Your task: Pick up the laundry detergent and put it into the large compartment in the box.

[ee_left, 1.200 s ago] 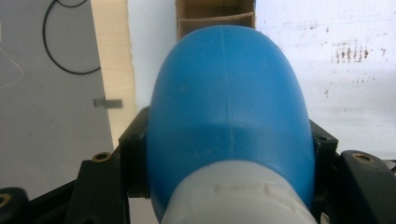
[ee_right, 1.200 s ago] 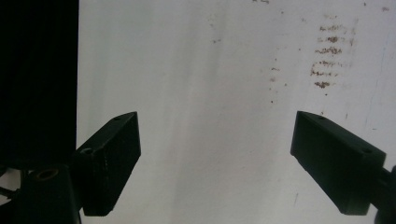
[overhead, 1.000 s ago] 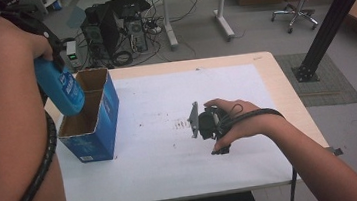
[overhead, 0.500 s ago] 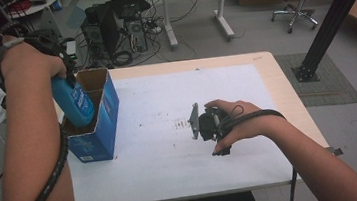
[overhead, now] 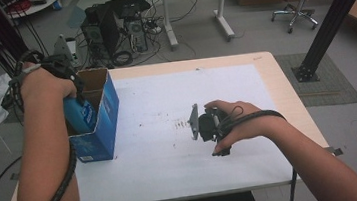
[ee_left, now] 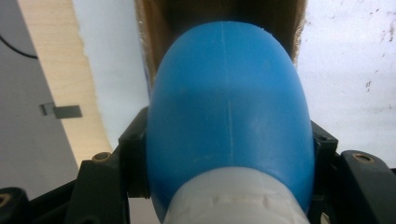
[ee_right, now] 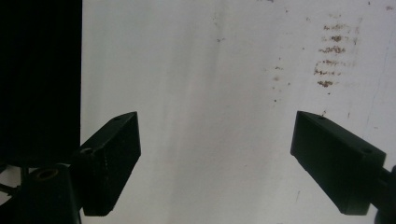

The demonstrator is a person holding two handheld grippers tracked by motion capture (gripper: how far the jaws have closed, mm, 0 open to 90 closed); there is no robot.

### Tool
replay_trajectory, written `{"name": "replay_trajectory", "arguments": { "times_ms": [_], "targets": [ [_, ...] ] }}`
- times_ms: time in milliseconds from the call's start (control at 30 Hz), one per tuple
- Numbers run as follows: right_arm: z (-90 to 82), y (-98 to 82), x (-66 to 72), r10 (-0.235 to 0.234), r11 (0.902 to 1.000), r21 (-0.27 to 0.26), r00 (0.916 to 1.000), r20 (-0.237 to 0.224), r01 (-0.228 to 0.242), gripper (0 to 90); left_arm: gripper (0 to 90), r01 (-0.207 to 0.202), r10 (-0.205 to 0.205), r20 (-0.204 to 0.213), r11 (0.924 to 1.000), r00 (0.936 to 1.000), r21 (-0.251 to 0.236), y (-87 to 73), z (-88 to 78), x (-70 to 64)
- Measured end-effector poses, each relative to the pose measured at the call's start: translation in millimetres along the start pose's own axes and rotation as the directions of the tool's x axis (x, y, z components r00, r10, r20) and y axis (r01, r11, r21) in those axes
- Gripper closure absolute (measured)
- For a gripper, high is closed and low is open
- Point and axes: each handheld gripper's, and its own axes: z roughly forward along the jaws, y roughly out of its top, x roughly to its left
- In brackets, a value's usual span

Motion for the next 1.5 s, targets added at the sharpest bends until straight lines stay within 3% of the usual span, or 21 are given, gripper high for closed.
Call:
{"name": "replay_trajectory", "arguments": {
  "times_ms": [433,1000,1500],
  "targets": [
    [0.6,-0.8,0.6,0.001,1.0,-0.005,1.0,0.001,-0.001,16.1,38.0,-0.009,0.009,-0.008,0.9996,0.9999,0.028,4.4,42.4,-1.8],
    [4.9,-1.7,-0.5,0.008,1.0,-0.005,1.0,-0.005,-0.008,16.1,38.0,-0.027,0.027,0.001,0.9986,0.9996,0.046,12.7,76.1,0.1],
    [5.7,-2.5,-1.3,0.014,0.9999,-0.002,0.9999,-0.008,-0.014,16.1,37.8,-0.038,0.038,-0.001,0.9989,0.9993,0.027,12.3,77.2,1.0]
  ]
}}
